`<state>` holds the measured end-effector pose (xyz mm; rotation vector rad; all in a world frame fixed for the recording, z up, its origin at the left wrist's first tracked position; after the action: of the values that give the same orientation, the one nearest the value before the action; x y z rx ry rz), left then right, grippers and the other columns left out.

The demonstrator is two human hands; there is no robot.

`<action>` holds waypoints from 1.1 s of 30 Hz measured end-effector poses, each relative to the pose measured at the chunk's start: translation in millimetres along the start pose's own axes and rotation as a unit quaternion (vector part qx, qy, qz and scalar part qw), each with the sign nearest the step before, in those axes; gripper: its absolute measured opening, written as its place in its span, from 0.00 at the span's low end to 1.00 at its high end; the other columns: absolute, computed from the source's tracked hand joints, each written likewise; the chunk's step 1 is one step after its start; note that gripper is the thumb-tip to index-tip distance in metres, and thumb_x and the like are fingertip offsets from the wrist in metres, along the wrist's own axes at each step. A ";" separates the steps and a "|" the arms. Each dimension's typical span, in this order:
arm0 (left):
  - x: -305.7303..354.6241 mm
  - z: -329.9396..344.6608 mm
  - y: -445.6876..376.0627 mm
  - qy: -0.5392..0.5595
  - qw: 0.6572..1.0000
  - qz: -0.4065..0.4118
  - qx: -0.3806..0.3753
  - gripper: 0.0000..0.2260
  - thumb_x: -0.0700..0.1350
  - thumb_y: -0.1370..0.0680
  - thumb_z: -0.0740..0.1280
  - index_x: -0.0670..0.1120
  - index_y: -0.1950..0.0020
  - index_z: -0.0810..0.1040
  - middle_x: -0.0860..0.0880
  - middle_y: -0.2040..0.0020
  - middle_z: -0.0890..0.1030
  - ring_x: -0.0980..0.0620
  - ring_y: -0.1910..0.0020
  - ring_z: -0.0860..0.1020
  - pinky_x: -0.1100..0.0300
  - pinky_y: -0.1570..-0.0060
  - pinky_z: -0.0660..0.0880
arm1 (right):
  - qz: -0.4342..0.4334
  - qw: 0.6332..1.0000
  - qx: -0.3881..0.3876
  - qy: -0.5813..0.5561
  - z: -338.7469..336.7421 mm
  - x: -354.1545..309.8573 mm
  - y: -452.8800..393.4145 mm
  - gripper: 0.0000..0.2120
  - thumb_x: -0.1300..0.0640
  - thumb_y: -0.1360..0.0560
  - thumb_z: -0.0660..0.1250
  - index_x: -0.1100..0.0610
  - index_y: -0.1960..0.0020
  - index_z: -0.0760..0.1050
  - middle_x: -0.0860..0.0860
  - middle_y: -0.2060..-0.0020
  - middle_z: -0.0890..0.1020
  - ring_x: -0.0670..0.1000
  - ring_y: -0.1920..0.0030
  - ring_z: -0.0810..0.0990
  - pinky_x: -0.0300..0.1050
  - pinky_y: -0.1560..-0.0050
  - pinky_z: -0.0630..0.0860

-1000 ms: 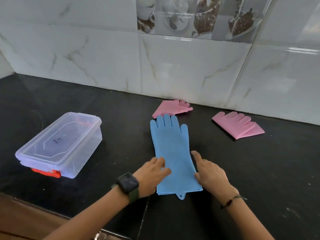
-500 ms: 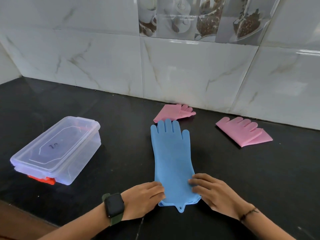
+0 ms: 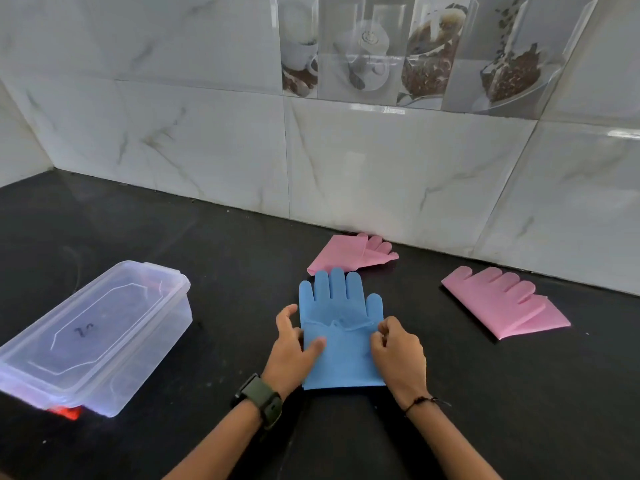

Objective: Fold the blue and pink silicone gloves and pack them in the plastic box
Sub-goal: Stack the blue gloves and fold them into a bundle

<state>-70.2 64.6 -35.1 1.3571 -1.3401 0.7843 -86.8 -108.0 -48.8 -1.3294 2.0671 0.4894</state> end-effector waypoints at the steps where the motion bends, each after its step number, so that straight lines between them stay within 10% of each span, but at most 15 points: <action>1: -0.5 1.6 -5.1 -0.087 0.996 0.024 0.002 0.27 0.40 0.23 0.64 0.50 0.29 0.53 0.47 0.51 0.80 0.48 0.53 0.80 0.55 0.51 0.77 | 0.010 1.000 0.002 0.015 2.3 0.2 -1.5 0.05 0.58 0.26 0.59 0.54 0.61 0.66 0.48 0.71 0.73 0.51 0.70 0.72 0.44 0.70 0.67; 6: -1.6 12.6 -23.8 -0.327 0.943 0.067 0.007 0.27 0.41 0.24 0.63 0.47 0.28 0.57 0.42 0.39 0.73 0.41 0.45 0.76 0.51 0.45 0.74 | 0.035 0.997 -0.017 0.071 5.9 0.9 -6.4 0.06 0.59 0.26 0.56 0.53 0.49 0.64 0.53 0.63 0.79 0.57 0.61 0.80 0.49 0.63 0.74; 9: 6.6 13.0 -23.2 -0.521 0.841 0.114 0.090 0.23 0.48 0.28 0.68 0.48 0.35 0.67 0.45 0.42 0.71 0.45 0.48 0.74 0.53 0.51 0.74 | 0.025 0.993 -0.033 0.114 1.5 4.0 -8.7 0.10 0.60 0.26 0.56 0.51 0.47 0.60 0.52 0.65 0.78 0.57 0.63 0.78 0.47 0.64 0.72; 12: 9.5 5.7 -19.3 -0.589 0.727 0.339 0.093 0.14 0.41 0.44 0.78 0.46 0.62 0.80 0.48 0.62 0.80 0.48 0.66 0.78 0.59 0.70 0.76 | -0.011 0.990 -0.038 0.134 -5.8 9.3 -9.6 0.08 0.56 0.25 0.58 0.51 0.49 0.59 0.48 0.66 0.75 0.54 0.65 0.77 0.46 0.66 0.72; 18: -8.3 -25.4 -21.4 -0.641 0.595 0.475 -0.090 0.16 0.49 0.44 0.79 0.50 0.59 0.84 0.54 0.61 0.84 0.57 0.63 0.83 0.66 0.60 0.82 | -0.336 0.902 0.004 0.272 -33.8 34.7 -8.1 0.15 0.57 0.31 0.71 0.53 0.45 0.76 0.50 0.48 0.80 0.51 0.50 0.80 0.42 0.55 0.80; 21: -8.6 -30.5 -25.5 -0.640 0.588 0.483 -0.107 0.19 0.49 0.41 0.78 0.48 0.51 0.84 0.51 0.55 0.85 0.54 0.57 0.84 0.64 0.56 0.81 | -0.479 0.805 -0.009 0.350 -41.8 53.8 -10.0 0.28 0.55 0.40 0.77 0.51 0.40 0.77 0.50 0.41 0.81 0.54 0.42 0.81 0.49 0.44 0.78; 28: -6.1 -28.6 -35.3 -0.578 0.650 0.478 -0.124 0.12 0.46 0.37 0.72 0.50 0.54 0.84 0.55 0.54 0.84 0.57 0.55 0.83 0.68 0.53 0.80 | -0.545 0.723 -0.122 0.406 -34.6 23.1 -26.8 0.31 0.54 0.41 0.74 0.47 0.38 0.76 0.46 0.34 0.76 0.56 0.31 0.71 0.56 0.34 0.68; 30: -6.4 -31.6 -36.4 -0.506 0.735 0.433 -0.124 0.11 0.40 0.30 0.68 0.45 0.50 0.83 0.50 0.49 0.84 0.53 0.50 0.82 0.65 0.47 0.78 | -0.531 0.745 -0.126 0.384 -36.7 20.4 -28.1 0.27 0.55 0.37 0.71 0.49 0.38 0.77 0.45 0.37 0.79 0.54 0.30 0.69 0.57 0.32 0.66; 33: -8.0 -33.9 -38.5 -0.330 0.894 0.267 -0.141 0.09 0.35 0.23 0.61 0.38 0.49 0.81 0.43 0.50 0.81 0.48 0.51 0.79 0.59 0.48 0.76 | -0.374 0.891 -0.202 0.157 -35.6 28.2 -23.4 0.18 0.63 0.27 0.64 0.53 0.38 0.78 0.47 0.37 0.78 0.47 0.28 0.65 0.50 0.25 0.59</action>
<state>-27.4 93.2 -42.2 1.0544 -2.3335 0.4424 -84.7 -158.4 -41.1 -2.4344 1.5201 0.3727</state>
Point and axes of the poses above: each hand's wrist, its own y-axis away from the middle knuckle, its own z-axis out of the palm, x = y × z, the point moved 1 cm from there along -y, towards the middle knuckle
